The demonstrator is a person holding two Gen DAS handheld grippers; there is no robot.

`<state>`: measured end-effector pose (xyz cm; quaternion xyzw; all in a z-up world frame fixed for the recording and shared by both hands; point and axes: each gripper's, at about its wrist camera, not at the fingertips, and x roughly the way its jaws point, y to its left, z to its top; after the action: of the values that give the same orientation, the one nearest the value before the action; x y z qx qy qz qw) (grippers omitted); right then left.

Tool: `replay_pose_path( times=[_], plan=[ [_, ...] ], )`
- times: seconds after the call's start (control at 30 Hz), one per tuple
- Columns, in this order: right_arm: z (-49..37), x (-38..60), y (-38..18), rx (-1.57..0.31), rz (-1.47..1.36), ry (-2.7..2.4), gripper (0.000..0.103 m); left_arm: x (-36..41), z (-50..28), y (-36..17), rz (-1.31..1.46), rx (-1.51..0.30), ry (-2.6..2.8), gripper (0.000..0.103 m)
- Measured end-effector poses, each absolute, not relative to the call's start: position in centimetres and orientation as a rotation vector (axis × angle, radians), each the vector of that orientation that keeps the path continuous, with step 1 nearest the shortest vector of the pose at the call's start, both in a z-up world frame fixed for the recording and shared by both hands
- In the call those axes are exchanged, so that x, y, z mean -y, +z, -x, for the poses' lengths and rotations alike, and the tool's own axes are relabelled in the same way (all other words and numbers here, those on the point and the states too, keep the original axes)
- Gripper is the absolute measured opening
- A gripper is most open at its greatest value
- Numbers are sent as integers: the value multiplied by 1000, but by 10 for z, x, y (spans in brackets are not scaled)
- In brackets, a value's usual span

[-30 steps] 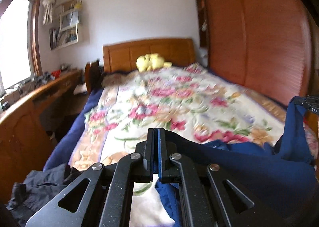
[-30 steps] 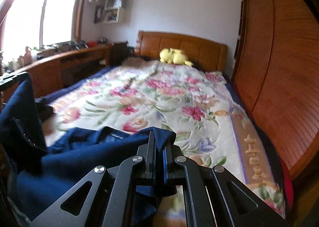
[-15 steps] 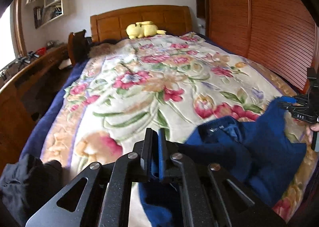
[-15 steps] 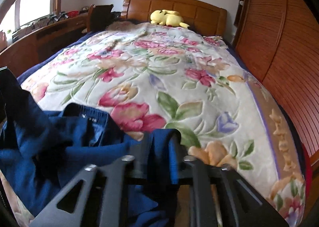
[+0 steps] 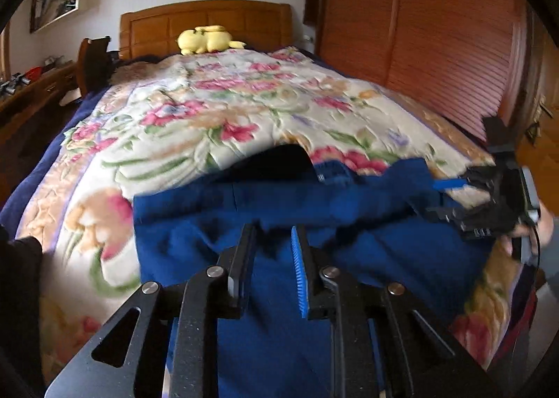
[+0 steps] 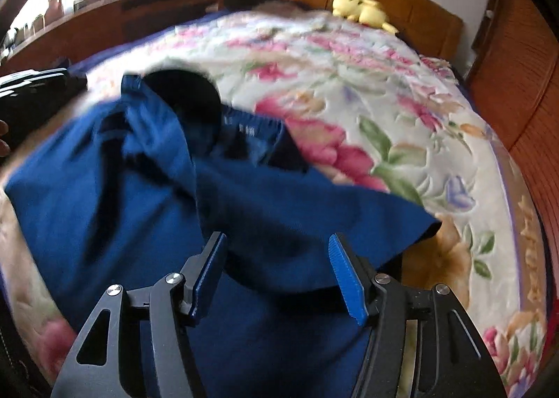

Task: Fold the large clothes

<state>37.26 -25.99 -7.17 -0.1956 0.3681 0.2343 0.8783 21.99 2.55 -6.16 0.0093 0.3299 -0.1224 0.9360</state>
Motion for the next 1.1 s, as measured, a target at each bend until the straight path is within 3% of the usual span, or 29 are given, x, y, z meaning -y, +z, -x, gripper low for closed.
replay_pose_path(
  times=[0.37,0.57,0.63,0.67,0.7,0.8,1.1],
  plan=[
    [-364,261,-46,-764,360,510,62,-34,-200,-76,-25,-681,-260,22],
    [-364,243,-61,-831,488,507,62,-36,-208,-82,-22,-686,-222,22],
    [-379,241,-65,-848,518,478,49,-38,-210,-82,-7,-687,-226,22],
    [-387,239,-64,-852,538,468,27,-39,-211,-81,-1,-688,-224,22],
    [-396,238,-63,-852,552,458,11,-39,-211,-80,1,-688,-222,22],
    [-421,231,-50,-821,567,437,5,-39,-212,-78,4,-684,-221,22],
    [-479,171,-22,-679,600,403,5,-39,-218,-76,21,-686,-220,22]
  ],
)
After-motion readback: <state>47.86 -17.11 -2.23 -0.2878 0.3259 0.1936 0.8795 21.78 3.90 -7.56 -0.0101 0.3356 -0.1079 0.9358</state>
